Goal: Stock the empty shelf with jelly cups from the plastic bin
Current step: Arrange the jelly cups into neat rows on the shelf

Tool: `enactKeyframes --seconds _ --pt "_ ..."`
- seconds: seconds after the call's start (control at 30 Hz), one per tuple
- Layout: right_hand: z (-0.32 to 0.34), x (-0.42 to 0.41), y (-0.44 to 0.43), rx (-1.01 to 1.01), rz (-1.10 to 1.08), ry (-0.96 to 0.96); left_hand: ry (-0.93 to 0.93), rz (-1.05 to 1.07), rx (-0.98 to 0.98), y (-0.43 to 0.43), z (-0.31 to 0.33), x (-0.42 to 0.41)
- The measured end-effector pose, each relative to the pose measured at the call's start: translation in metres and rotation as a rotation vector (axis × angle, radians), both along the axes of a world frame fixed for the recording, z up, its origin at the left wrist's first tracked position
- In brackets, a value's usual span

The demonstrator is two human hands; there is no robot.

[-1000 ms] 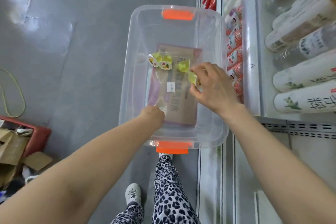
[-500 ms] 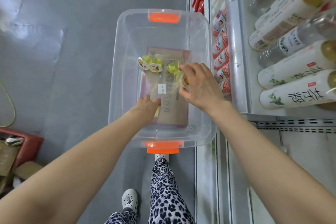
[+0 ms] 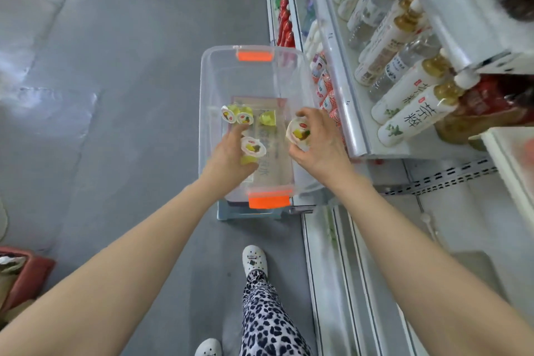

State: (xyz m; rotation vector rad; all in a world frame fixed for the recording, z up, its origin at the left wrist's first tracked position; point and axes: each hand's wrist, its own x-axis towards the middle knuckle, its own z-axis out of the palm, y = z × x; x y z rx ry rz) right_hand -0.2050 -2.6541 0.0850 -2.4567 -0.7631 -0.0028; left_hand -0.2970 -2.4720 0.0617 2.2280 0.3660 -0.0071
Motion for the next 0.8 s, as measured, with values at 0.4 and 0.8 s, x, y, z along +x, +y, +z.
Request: enactKeyframes --seconds 0.4,0.8 --pt "0.073 -0.188 -0.076 0.135 -0.335 -0.144 -0.212 -0.155 -0.091 -0.051 0.065 -0.136" --pt "0.167 -0.364 -0.229 0.085 -0.712 -0.391 -0.476 -0.654 0.067 -0.198 0.149 -0.203"
